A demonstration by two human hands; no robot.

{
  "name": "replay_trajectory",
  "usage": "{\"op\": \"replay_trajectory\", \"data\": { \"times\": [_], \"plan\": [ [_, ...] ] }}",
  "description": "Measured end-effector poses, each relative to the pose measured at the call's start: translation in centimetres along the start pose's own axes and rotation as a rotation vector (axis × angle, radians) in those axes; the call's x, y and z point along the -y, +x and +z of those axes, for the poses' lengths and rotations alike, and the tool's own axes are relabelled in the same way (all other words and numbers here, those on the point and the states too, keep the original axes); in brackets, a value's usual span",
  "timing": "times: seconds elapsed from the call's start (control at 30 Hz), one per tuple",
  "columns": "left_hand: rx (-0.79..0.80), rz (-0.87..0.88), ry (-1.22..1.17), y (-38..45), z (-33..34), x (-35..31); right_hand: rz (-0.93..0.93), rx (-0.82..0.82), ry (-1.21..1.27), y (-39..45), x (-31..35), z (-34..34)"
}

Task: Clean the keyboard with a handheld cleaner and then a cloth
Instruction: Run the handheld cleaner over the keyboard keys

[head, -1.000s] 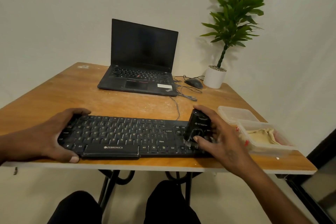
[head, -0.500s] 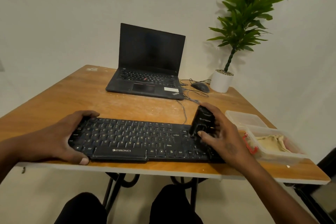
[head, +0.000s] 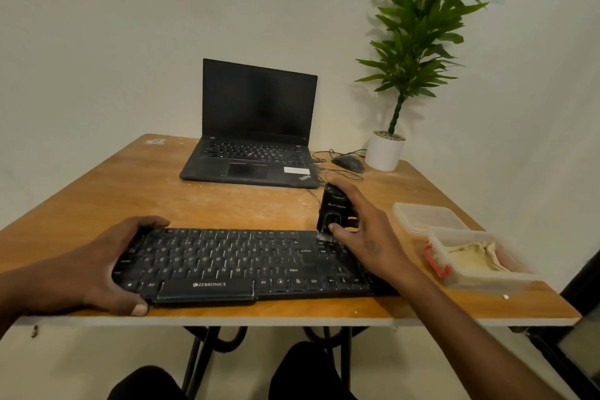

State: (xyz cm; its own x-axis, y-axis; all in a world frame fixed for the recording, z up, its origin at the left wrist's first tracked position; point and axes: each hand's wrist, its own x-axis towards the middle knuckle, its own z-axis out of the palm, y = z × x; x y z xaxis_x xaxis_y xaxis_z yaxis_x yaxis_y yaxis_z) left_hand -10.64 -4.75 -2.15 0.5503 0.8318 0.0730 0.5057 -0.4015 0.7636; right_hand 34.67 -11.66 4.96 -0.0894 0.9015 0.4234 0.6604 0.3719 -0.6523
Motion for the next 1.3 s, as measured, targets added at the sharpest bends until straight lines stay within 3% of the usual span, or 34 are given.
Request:
{"op": "replay_trajectory", "data": {
  "times": [0.17, 0.43, 0.83, 1.17, 1.3],
  "plan": [
    [0.000, 0.021, 0.014, 0.0, 0.1, -0.2, 0.027, 0.009, 0.030, 0.0, 0.3, -0.2],
    [-0.003, -0.011, 0.032, -0.3, 0.1, -0.4, 0.031, 0.107, 0.126, -7.0, 2.9, -2.0],
    [0.006, 0.003, 0.012, -0.2, 0.1, -0.6, -0.029, 0.044, -0.013, 1.5, 0.9, 0.9],
    [-0.006, -0.012, 0.041, -0.4, 0.3, -0.9, -0.016, 0.158, 0.111, -6.4, 3.4, -1.4],
    [-0.018, -0.026, 0.023, -0.5, 0.2, -0.7, -0.008, 0.140, 0.094, -5.5, 3.1, -1.5]
  ]
}}
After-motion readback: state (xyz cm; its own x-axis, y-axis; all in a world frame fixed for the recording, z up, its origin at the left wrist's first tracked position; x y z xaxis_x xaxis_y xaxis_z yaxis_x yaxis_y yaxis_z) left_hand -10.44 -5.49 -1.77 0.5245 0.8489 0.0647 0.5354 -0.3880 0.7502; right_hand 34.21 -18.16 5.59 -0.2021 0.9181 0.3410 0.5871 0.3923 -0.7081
